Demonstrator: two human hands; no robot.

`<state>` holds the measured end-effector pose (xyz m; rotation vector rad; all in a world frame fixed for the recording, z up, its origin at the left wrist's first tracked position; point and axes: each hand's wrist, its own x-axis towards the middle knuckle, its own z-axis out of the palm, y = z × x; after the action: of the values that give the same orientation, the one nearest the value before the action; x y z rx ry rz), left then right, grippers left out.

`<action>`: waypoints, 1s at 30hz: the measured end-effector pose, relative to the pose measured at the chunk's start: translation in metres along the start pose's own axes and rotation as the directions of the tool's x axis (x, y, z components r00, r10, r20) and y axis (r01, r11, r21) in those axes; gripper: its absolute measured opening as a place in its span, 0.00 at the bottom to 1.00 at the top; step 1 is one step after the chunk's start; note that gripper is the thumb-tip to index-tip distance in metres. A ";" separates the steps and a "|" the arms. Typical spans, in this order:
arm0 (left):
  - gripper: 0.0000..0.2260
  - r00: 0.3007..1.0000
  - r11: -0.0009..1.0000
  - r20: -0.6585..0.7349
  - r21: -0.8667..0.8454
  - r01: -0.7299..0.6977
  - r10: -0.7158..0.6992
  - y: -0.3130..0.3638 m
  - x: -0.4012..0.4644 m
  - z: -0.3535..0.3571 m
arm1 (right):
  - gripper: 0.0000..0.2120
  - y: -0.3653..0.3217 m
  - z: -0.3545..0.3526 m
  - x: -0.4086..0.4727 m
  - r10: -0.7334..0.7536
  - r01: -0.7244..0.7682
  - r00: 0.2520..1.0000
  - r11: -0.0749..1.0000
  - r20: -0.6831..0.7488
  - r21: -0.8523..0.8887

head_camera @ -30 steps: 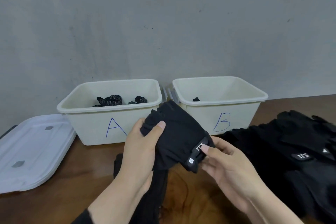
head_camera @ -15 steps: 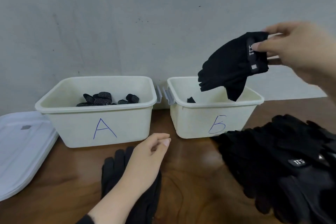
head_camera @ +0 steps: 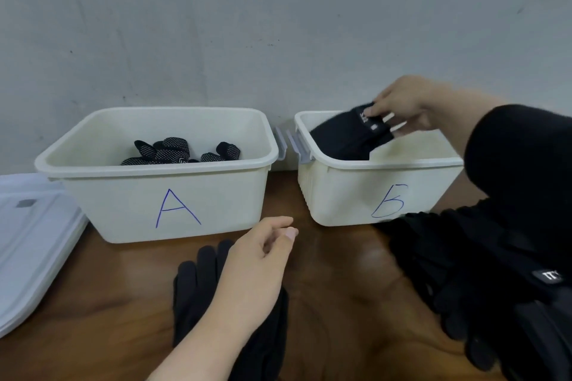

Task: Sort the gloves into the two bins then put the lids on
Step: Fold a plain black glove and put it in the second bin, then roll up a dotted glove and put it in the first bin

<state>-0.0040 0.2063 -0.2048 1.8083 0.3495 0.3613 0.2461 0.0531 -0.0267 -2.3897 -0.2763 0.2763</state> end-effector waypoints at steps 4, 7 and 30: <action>0.11 1.000 0.999 0.012 0.035 -0.007 0.007 -0.001 0.001 0.000 | 0.10 0.032 0.025 0.027 0.115 -0.112 0.993 0.978 0.009 -0.178; 0.08 1.000 0.998 0.028 0.064 -0.006 0.004 -0.001 0.001 0.000 | 0.15 0.041 0.030 0.040 0.136 -0.132 0.991 0.945 -0.005 -0.300; 0.19 0.912 0.706 0.353 0.590 -0.391 0.210 0.044 -0.046 0.021 | 0.10 0.092 -0.055 -0.152 -0.433 0.305 0.892 0.786 -0.127 -0.538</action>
<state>-0.0352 0.1577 -0.1701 2.5935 -0.0376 0.2313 0.1268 -0.0900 -0.0306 -2.7699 -0.7783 -0.3227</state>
